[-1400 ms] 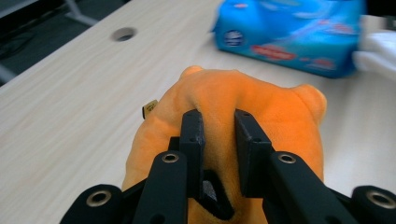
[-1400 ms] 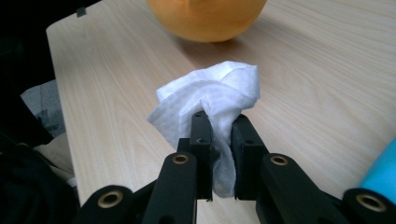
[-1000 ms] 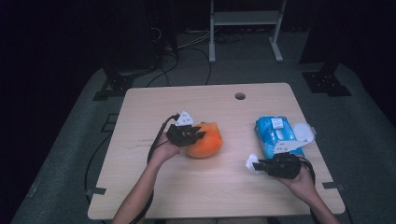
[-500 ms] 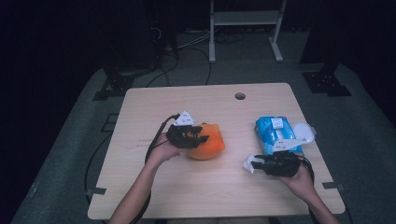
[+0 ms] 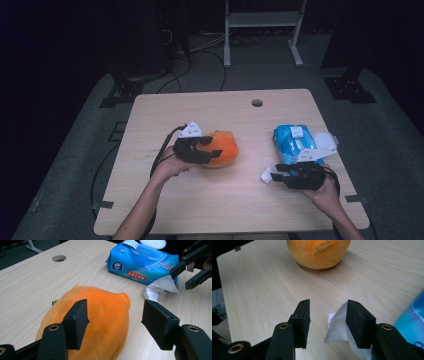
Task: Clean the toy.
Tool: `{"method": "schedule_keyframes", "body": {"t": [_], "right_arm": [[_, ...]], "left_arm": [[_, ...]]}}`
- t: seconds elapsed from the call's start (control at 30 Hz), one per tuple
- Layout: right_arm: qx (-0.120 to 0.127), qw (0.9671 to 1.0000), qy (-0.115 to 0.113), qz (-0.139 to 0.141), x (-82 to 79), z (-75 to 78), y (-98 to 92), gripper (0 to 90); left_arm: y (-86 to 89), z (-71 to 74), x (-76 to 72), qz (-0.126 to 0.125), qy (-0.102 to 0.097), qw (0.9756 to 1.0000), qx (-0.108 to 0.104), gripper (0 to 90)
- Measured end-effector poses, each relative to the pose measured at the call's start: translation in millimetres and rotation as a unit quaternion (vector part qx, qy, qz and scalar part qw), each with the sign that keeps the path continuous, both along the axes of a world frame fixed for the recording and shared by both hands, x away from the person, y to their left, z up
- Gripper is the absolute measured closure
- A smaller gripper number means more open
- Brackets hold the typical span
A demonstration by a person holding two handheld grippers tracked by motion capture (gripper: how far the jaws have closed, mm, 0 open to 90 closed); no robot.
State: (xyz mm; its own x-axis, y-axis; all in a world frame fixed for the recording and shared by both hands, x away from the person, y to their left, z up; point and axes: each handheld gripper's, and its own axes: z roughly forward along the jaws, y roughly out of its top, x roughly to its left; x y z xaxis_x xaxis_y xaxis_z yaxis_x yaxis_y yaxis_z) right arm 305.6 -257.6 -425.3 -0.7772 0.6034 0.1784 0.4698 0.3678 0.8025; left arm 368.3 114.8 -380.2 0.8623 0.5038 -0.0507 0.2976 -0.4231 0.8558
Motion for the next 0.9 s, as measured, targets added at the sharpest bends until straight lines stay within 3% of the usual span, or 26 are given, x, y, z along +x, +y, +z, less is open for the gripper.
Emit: {"method": "schedule_keyframes", "body": {"t": [0.9], "right_arm": [[0.01,0.9999,-0.004,0.0,-3.3,2.7,-2.8,50.2]], "left_arm": [[31.9,-13.6,-29.1,0.011,0.005,0.9999,-0.003,29.2]]}}
